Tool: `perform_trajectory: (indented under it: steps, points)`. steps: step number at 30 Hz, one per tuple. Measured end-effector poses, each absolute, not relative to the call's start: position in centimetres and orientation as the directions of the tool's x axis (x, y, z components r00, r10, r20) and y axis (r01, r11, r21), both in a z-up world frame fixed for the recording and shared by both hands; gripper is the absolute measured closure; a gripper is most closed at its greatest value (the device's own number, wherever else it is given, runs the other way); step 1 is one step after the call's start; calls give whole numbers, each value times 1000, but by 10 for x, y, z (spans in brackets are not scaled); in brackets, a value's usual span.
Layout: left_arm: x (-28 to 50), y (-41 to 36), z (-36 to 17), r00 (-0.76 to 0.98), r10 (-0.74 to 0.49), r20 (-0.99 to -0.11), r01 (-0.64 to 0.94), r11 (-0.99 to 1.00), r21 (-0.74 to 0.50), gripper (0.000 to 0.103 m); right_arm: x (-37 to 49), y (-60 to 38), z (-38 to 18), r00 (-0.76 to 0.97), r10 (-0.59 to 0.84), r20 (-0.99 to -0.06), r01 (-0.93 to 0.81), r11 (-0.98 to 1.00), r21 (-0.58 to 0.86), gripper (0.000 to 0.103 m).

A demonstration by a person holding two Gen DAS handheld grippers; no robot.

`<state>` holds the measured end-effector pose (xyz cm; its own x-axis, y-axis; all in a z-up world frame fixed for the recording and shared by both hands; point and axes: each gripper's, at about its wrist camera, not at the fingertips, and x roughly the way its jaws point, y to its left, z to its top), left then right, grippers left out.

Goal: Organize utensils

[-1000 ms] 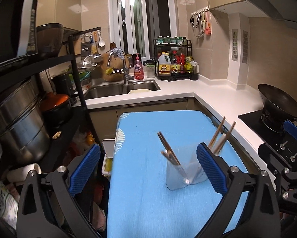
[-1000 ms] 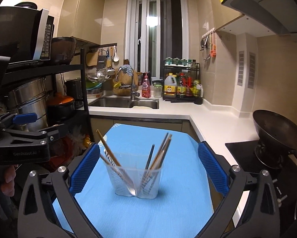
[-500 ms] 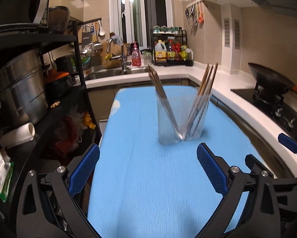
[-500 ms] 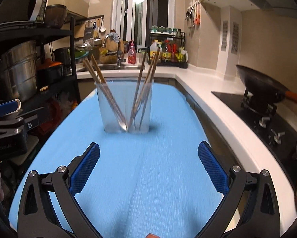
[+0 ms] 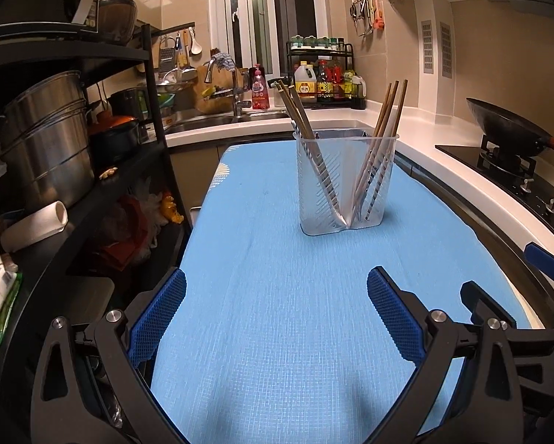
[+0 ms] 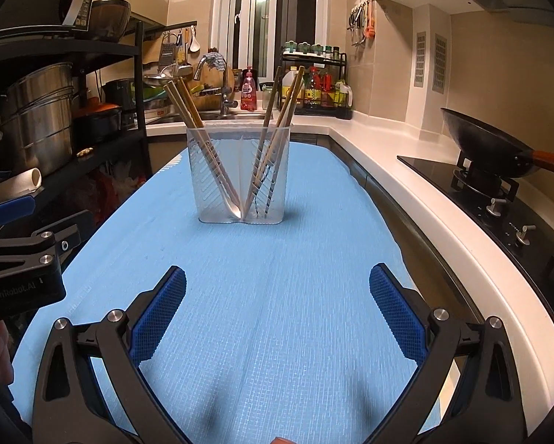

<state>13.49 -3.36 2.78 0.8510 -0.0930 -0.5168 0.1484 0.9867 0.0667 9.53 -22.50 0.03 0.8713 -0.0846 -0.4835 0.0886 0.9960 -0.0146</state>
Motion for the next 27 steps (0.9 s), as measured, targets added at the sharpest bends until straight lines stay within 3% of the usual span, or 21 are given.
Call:
perform_trajectory:
  steps: [27]
  points:
    - [130, -39, 32, 853, -95, -513, 147, 987, 63, 8, 95, -230, 6, 876, -88, -475, 94, 996, -12, 5]
